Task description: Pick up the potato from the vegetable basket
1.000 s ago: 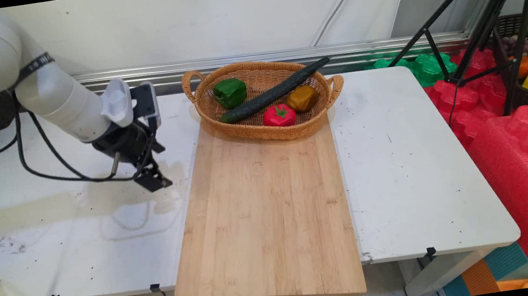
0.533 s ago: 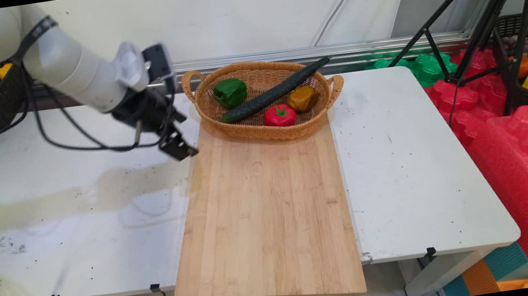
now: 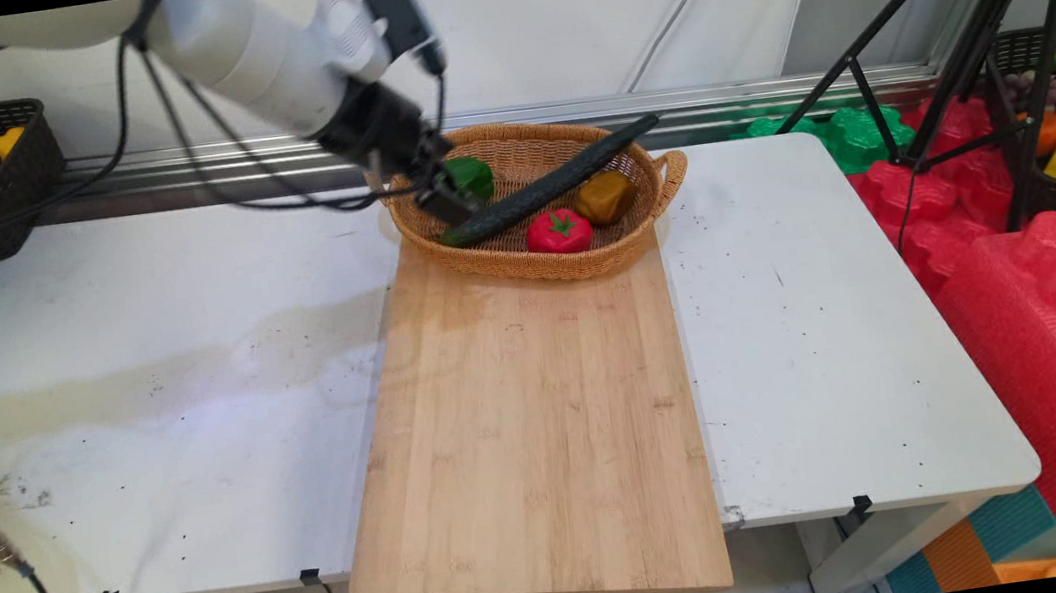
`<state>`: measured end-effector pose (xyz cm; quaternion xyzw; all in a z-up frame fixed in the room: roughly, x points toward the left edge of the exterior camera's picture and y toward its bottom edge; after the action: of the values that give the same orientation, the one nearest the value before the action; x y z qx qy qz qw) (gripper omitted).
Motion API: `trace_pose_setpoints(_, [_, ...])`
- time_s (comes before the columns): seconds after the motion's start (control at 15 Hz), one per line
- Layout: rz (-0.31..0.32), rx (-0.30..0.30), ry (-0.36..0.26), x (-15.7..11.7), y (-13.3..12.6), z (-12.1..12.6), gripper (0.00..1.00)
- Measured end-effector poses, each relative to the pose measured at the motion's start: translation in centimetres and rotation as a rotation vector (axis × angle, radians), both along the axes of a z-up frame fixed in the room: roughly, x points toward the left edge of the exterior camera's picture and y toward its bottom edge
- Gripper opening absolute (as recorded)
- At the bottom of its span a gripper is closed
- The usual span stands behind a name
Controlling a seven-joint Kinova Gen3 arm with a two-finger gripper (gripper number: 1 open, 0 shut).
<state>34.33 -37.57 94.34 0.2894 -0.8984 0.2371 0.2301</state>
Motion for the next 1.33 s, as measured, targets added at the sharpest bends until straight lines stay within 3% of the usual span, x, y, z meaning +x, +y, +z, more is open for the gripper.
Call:
trace_pose_setpoints(0.47, [0.03,-0.047,0.018,-5.3,-6.2,-0.5,1.0])
trace_pose_setpoints(0.8, [0.057,-0.024,0.009,-8.4,-10.2,-3.3,1.0])
trace_pose_setpoints(1.33, [0.086,0.022,0.014,-11.6,-13.7,-7.5,1.0])
